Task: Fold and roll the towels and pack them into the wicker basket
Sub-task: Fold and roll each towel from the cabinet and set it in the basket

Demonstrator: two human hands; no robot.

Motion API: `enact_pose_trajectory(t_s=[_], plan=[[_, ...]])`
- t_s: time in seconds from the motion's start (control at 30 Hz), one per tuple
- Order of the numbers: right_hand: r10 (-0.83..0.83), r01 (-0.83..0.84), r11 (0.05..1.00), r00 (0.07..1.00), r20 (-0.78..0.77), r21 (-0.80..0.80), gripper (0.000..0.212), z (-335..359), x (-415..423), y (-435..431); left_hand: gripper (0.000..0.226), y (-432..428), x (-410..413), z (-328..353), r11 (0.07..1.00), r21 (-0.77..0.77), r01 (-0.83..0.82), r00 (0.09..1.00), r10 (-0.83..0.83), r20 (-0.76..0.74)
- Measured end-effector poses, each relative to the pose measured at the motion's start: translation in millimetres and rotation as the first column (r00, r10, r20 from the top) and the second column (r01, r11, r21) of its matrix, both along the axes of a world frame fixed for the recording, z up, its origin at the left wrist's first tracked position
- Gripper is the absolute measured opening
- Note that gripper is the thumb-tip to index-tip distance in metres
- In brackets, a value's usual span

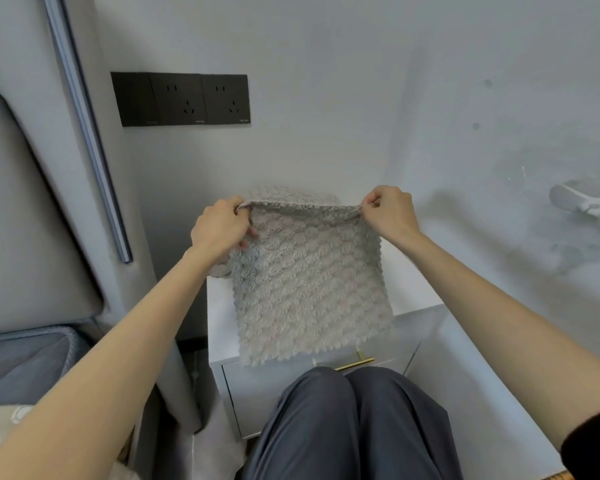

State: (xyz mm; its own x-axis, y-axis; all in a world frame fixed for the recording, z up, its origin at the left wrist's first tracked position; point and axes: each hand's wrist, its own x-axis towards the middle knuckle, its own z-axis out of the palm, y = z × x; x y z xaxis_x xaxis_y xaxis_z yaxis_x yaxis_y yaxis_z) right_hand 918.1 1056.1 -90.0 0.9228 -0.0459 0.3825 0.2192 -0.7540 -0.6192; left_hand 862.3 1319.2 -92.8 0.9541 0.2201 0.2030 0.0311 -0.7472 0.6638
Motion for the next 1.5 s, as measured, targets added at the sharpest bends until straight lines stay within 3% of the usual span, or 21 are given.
enact_pose_trajectory(t_s=[0.2, 0.3, 0.43, 0.53, 0.8, 1.0, 1.13, 1.37, 1.43, 1.5], plan=[[-0.033, 0.037, 0.998, 0.997, -0.076, 0.054, 0.028, -27, -1, -10, 0.032, -1, -6, -23, 0.978, -0.199, 0.056, 0.998, -0.059, -0.006], [-0.023, 0.052, 0.977, 0.99, -0.142, 0.207, 0.03, -42, -13, -18, 0.025, -6, -13, -37, 0.897, -0.442, 0.026, 0.992, -0.077, -0.098], [0.057, 0.055, 0.926, 0.958, -0.282, 0.374, 0.005, -64, -34, -25, 0.011, -11, -28, -52, 0.746, -0.661, -0.083, 0.959, -0.121, -0.257], [0.106, 0.096, 0.878, 0.916, -0.386, 0.47, 0.014, -79, -52, -29, 0.013, -11, -41, -72, 0.743, -0.657, -0.129, 0.952, -0.093, -0.292], [0.127, 0.114, 0.884, 0.874, -0.468, 0.453, 0.031, -104, -78, -34, 0.007, -3, -71, -100, 0.755, -0.643, -0.131, 0.939, -0.113, -0.325], [0.117, 0.043, 0.944, 0.882, -0.457, 0.326, 0.033, -110, -83, -36, 0.009, 1, -84, -113, 0.883, -0.466, -0.059, 0.954, -0.088, -0.287], [0.076, -0.005, 0.985, 0.908, -0.412, 0.17, 0.032, -114, -85, -35, 0.003, 1, -87, -113, 0.971, -0.239, 0.014, 0.959, -0.081, -0.271], [0.073, -0.056, 0.997, 0.912, -0.404, 0.054, 0.031, -121, -84, -36, 0.009, -2, -87, -113, 0.997, -0.027, 0.073, 0.958, -0.078, -0.278], [0.077, -0.085, 0.996, 0.906, -0.417, 0.0, 0.033, -121, -81, -36, 0.004, -2, -84, -112, 0.993, 0.074, 0.095, 0.946, -0.067, -0.317], [0.038, -0.07, 0.996, 0.913, -0.407, -0.064, 0.033, -119, -77, -37, 0.014, -3, -81, -110, 0.975, 0.207, 0.083, 0.947, -0.012, -0.322]])
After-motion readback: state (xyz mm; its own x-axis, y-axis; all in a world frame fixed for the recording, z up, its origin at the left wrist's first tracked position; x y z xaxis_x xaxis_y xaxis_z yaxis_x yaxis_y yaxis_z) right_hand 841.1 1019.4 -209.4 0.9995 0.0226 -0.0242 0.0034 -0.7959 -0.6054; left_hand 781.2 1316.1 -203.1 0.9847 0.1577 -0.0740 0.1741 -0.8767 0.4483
